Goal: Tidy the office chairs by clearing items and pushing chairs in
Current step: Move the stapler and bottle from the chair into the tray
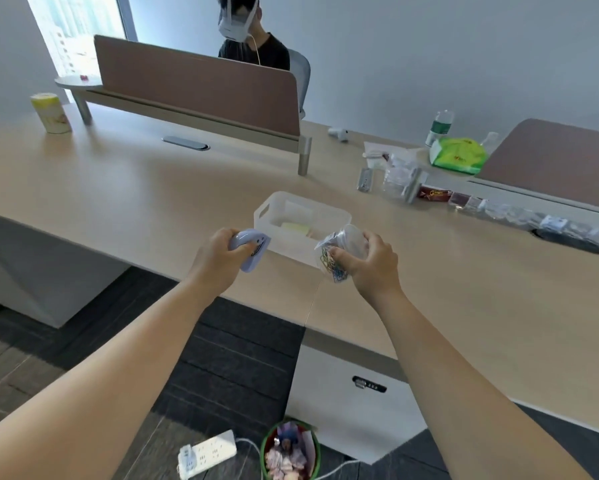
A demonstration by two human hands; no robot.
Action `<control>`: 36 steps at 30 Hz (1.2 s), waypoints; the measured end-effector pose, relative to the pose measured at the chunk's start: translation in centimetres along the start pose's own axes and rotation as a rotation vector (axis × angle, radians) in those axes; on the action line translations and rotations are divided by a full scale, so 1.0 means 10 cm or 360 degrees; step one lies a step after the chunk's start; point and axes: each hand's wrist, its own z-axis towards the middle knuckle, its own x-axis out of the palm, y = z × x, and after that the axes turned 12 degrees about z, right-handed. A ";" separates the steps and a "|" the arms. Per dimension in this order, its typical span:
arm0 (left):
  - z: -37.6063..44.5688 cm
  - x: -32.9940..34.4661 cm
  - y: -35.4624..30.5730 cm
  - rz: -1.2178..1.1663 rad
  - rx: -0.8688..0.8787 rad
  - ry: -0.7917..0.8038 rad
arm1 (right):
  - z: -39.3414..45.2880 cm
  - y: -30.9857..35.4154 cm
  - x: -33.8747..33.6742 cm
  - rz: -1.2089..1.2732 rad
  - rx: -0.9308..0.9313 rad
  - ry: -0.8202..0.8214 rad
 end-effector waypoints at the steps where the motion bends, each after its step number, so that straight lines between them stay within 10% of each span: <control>1: 0.09 0.04 -0.02 0.0001 -0.0004 0.0005 | 0.11 -0.02 0.01 0.0001 0.0023 0.0005; 14: 1.61 0.41 -0.10 -0.0100 0.0083 0.0077 | 1.34 -0.18 0.35 -0.0032 0.0165 0.0009; 36: 3.13 0.96 0.18 0.0247 0.0281 0.0621 | 2.37 -0.68 1.21 -0.1266 0.0298 0.0515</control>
